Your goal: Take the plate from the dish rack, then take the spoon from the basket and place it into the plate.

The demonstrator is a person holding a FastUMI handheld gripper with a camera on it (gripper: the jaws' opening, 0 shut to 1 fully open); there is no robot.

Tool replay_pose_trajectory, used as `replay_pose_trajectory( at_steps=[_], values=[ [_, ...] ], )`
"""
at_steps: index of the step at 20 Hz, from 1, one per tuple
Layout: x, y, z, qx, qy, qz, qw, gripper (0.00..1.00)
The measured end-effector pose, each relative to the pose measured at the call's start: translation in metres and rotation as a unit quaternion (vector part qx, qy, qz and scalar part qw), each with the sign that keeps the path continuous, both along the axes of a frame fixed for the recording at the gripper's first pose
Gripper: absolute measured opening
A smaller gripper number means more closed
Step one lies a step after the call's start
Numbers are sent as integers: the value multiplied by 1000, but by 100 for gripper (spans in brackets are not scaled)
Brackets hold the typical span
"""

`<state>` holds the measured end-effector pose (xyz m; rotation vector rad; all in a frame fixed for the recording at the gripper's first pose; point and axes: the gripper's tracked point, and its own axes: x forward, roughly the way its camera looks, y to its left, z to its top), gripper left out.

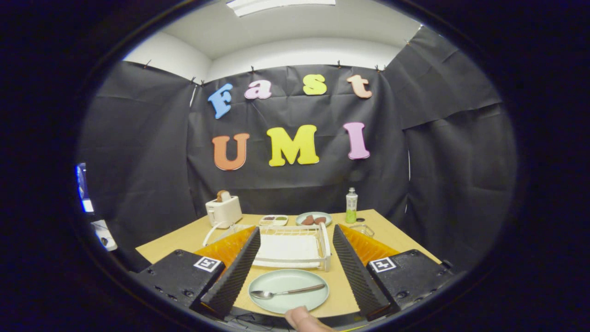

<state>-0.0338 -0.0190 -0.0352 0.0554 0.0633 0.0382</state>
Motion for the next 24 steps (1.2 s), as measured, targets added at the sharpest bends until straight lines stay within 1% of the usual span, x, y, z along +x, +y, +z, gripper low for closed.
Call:
replay_pose_trajectory(
  at_steps=[3,5,9,16,24],
  values=[
    [-20,-5,8,-9,-4,-15,1000,100],
    [-34,-4,14,-13,-16,-16,1000,100],
    [-53,-3,17,2,-28,-18,999,100],
    [-55,-4,5,-28,-17,-19,999,100],
    [-55,-10,1,-27,-12,-19,999,100]
  ],
)
